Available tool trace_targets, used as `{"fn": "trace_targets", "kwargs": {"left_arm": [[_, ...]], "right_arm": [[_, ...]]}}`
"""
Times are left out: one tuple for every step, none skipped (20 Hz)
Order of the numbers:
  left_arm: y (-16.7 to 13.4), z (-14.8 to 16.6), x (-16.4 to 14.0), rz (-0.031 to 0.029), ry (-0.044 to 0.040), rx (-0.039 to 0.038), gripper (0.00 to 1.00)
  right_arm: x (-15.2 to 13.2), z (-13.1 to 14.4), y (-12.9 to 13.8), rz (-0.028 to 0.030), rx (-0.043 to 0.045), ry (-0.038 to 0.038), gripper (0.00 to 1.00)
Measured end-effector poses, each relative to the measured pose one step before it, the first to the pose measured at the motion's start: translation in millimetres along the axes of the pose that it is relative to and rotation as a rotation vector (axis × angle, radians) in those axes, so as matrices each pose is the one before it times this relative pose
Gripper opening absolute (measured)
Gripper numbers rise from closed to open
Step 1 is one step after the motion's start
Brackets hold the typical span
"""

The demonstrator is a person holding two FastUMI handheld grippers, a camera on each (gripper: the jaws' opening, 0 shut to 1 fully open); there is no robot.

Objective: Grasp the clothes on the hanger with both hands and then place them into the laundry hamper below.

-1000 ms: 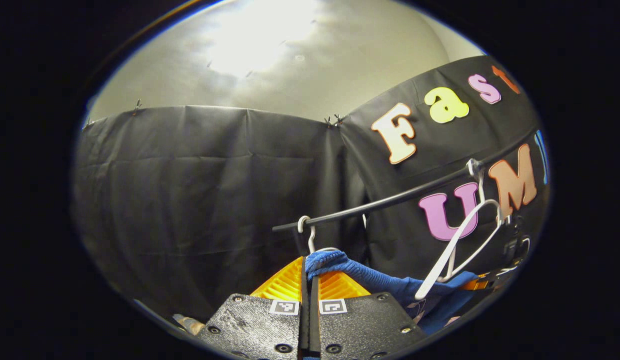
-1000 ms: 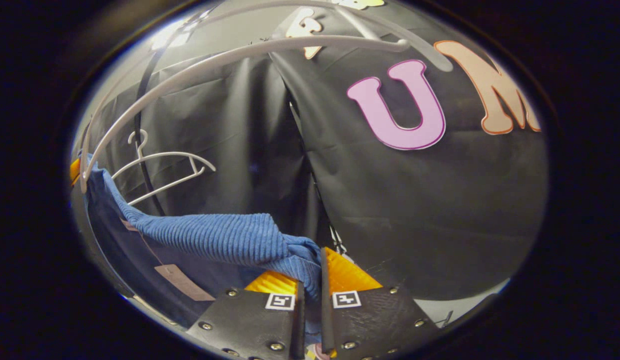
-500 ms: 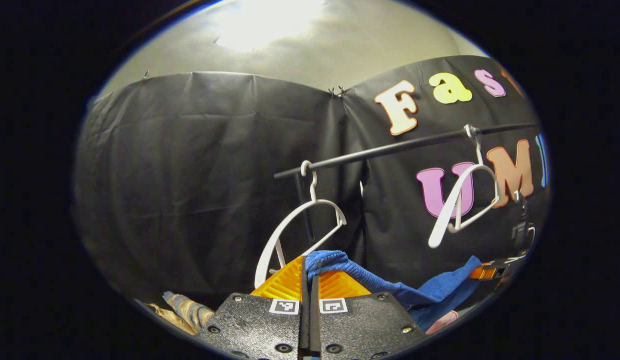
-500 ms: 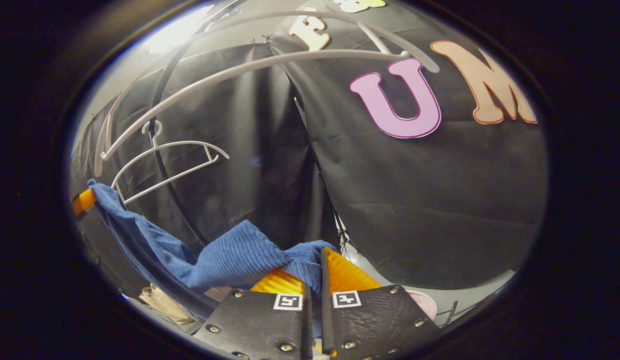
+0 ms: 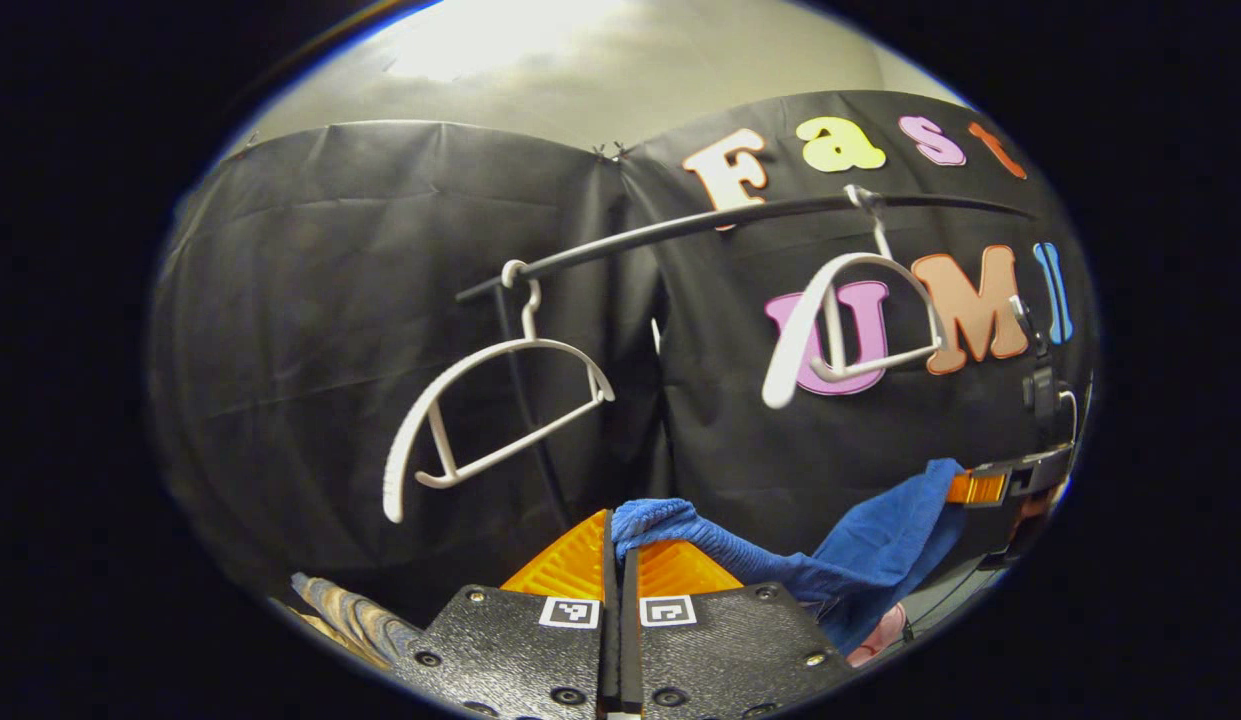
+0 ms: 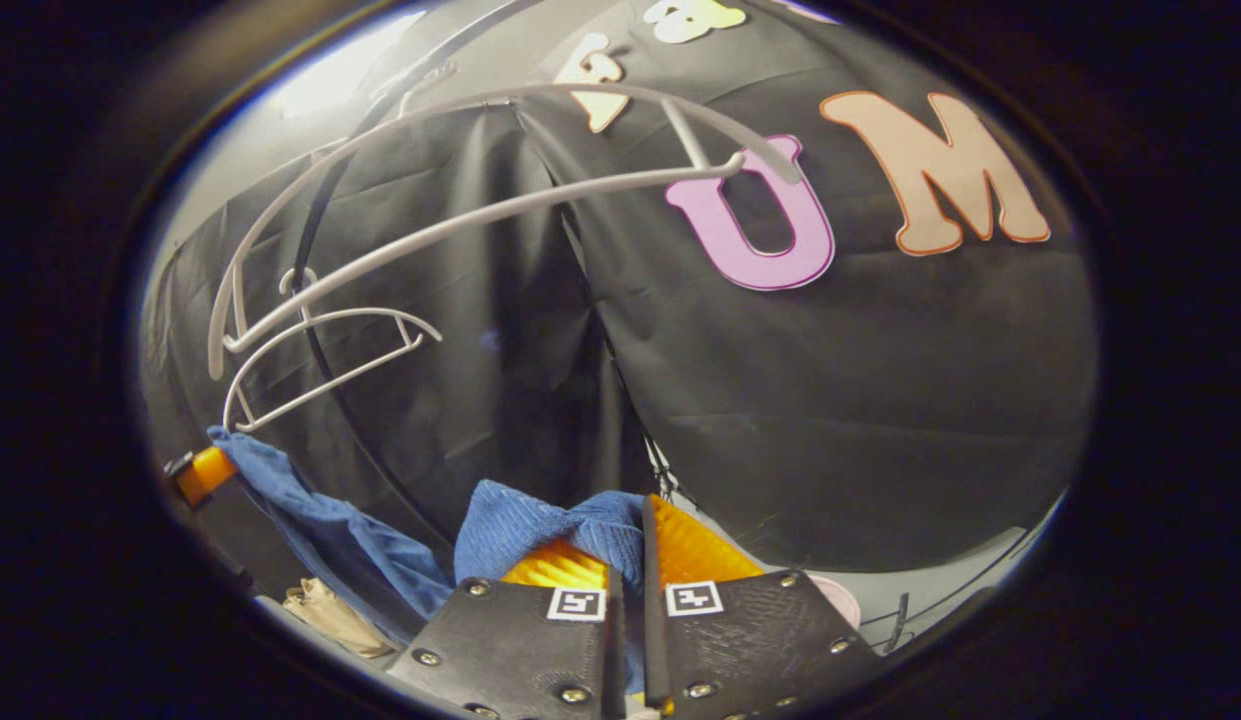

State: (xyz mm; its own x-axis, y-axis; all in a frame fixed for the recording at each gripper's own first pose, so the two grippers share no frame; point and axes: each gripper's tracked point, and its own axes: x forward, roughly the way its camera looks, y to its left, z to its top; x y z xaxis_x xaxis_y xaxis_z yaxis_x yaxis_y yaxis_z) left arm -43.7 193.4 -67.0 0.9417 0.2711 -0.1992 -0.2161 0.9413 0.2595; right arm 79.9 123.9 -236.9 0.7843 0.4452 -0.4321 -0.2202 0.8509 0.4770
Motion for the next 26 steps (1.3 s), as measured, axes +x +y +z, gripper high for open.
{"fn": "trace_targets", "kwargs": {"left_arm": [[-8.35,-3.11,1.19,-0.02199,0.00797,-0.00205,0.01],[-8.58,-4.85,3.63,-0.02292,0.00871,-0.00322,0.01],[-10.16,-3.24,2.06,-0.02748,0.00625,-0.00478,0.01],[-11.39,-3.13,1.33,-0.02997,0.00534,-0.00117,0.00],[-12.09,-2.66,1.98,-0.03082,0.00392,0.00259,0.00],[-11.47,-3.44,3.00,-0.03112,0.00195,0.00518,0.00],[-11.98,-0.61,4.30,-0.03264,-0.00065,0.00312,0.01],[-12.96,-0.02,4.98,-0.03285,-0.00089,-0.00005,0.01],[-13.60,0.65,6.21,-0.03447,-0.00458,0.00162,0.01],[-11.76,-0.92,4.35,-0.03372,-0.00522,0.00188,0.01],[-11.91,1.09,5.58,-0.03504,-0.00635,0.00100,0.01],[-12.16,0.62,5.68,-0.03697,-0.00752,-0.00006,0.01],[-11.68,-0.11,6.42,-0.03655,-0.00779,-0.00423,0.01],[-12.31,2.44,6.26,-0.04156,-0.01207,-0.00841,0.01],[-11.74,2.49,7.36,-0.03937,-0.00820,-0.00969,0.01],[-8.69,0.06,6.50,-0.03602,-0.00643,-0.01208,0.01],[-8.16,0.56,8.06,-0.03381,-0.00865,-0.01981,0.01],[-5.70,-2.59,8.41,-0.02994,0.00129,-0.01806,0.02],[-2.11,-3.43,8.27,-0.01769,0.01029,-0.01486,0.01],[0.24,-4.91,5.78,-0.00671,0.01690,-0.01215,0.01],[1.22,-6.03,5.29,-0.00117,0.01387,-0.01157,0.01],[1.77,-8.66,4.44,0.00102,0.01331,-0.01375,0.01],[3.29,-7.88,5.34,0.00550,0.01556,-0.01058,0.01],[4.93,-8.02,4.80,0.00958,0.01931,-0.00547,0.01],[4.13,-8.01,5.77,0.00733,0.01876,0.00489,0.01],[3.94,-9.62,3.52,0.00557,0.01805,0.01230,0.01]], "right_arm": [[-4.83,6.92,-0.41,-0.00465,0.00468,-0.01592,0.08],[-2.94,8.43,-0.90,-0.00578,0.00477,-0.01585,0.08],[-4.65,7.93,-0.45,-0.00426,0.00249,-0.01601,0.08],[-4.12,9.75,-0.08,-0.00381,-0.00032,-0.01932,0.08],[-3.55,6.66,1.83,-0.00510,-0.00347,-0.01910,0.08],[-4.00,9.27,0.23,-0.00492,-0.00537,-0.01950,0.07],[-3.78,9.03,-0.66,-0.00665,-0.00527,-0.02258,0.07],[-4.48,10.75,-2.13,-0.00828,-0.00379,-0.02195,0.07],[-5.38,9.14,-2.10,-0.00958,-0.00247,-0.02118,0.07],[-4.09,10.71,-2.49,-0.00955,-0.00167,-0.02027,0.07],[-2.86,10.42,-3.18,-0.01016,0.00032,-0.02232,0.08],[-4.82,10.76,1.02,-0.01021,-0.00246,-0.01956,0.07],[-4.23,9.42,-7.20,-0.01338,-0.00432,-0.02271,0.07],[-2.58,10.42,-3.61,-0.01108,-0.00481,-0.01931,0.07],[-3.60,8.34,-3.60,-0.01138,-0.00310,-0.02075,0.07],[-2.39,8.88,-2.95,-0.00908,-0.00086,-0.01695,0.07],[-2.72,6.51,-2.35,-0.00579,-0.00185,-0.01355,0.07],[-0.32,4.41,-3.02,-0.00907,-0.00293,-0.00879,0.07],[0.53,1.59,-3.11,-0.00669,-0.00576,-0.00185,0.07],[1.02,-1.13,-3.30,-0.01033,-0.00576,0.00317,0.07],[-1.07,-3.42,-3.16,-0.00900,-0.00613,0.00811,0.07],[-0.18,-4.49,-3.64,-0.01004,-0.00122,0.00883,0.07],[1.05,-6.17,-1.85,-0.00446,0.00137,0.00980,0.07],[1.13,-7.20,-1.78,-0.00384,0.00236,0.01387,0.07],[1.65,-10.98,-3.38,-0.00553,0.00192,0.01987,0.07],[0.93,-10.98,-2.98,-0.00549,0.00487,0.02202,0.07]]}}
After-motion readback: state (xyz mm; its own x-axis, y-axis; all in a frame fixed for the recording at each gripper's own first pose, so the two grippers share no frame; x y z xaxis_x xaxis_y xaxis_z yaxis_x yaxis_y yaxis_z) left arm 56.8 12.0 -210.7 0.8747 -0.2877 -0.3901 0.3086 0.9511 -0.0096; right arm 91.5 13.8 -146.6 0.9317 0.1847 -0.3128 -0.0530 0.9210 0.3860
